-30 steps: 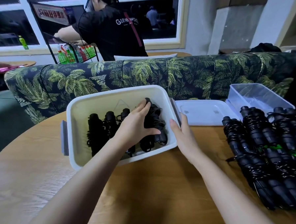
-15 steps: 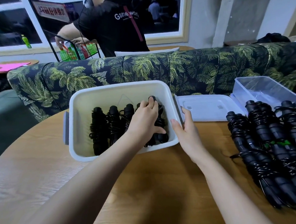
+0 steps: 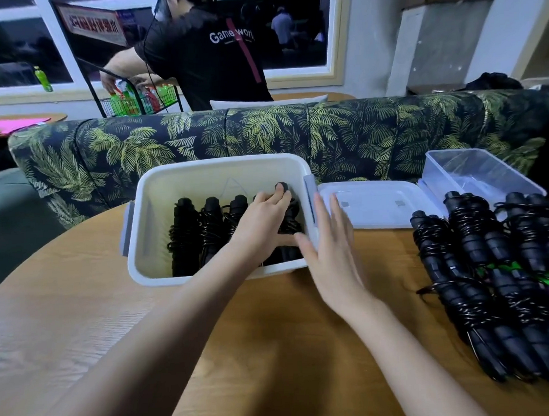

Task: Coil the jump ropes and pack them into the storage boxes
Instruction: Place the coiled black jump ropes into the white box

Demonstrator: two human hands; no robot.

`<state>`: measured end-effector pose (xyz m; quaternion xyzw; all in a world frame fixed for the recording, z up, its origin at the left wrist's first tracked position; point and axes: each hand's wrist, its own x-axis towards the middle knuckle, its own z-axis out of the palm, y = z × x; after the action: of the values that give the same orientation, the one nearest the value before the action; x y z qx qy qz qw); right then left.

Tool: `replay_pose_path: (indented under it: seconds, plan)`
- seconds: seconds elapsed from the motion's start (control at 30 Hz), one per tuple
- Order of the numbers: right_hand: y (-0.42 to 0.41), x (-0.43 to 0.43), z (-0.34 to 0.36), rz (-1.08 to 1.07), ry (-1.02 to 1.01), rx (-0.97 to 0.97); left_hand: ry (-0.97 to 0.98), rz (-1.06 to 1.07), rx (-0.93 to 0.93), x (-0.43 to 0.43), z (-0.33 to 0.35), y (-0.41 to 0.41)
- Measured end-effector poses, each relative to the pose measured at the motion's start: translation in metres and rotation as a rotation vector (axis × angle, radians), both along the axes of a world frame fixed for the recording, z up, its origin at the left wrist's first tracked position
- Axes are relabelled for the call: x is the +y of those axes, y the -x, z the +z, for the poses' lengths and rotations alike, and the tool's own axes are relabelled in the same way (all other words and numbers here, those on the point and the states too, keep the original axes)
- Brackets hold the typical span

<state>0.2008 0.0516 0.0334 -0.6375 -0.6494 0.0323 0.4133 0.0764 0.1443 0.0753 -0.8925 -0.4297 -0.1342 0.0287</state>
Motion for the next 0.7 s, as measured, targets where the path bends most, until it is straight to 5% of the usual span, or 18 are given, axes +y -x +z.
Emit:
replay_pose_path:
  seconds: [0.1, 0.17, 0.37, 0.7]
  plan:
    - [-0.006, -0.006, -0.014, 0.073, -0.204, -0.431, -0.025, -0.048, -0.065, -0.001, -0.004, 0.002]
    - [-0.013, -0.009, -0.024, 0.159, -0.255, -0.495, -0.029, -0.071, -0.087, -0.002, -0.006, 0.007]
    - [-0.019, -0.002, -0.02, 0.294, -0.293, -0.375, 0.084, -0.134, -0.041, 0.005, -0.004, 0.016]
    - [-0.022, -0.004, -0.027, 0.391, -0.27, -0.145, -0.099, -0.097, 0.107, -0.001, -0.009, -0.019]
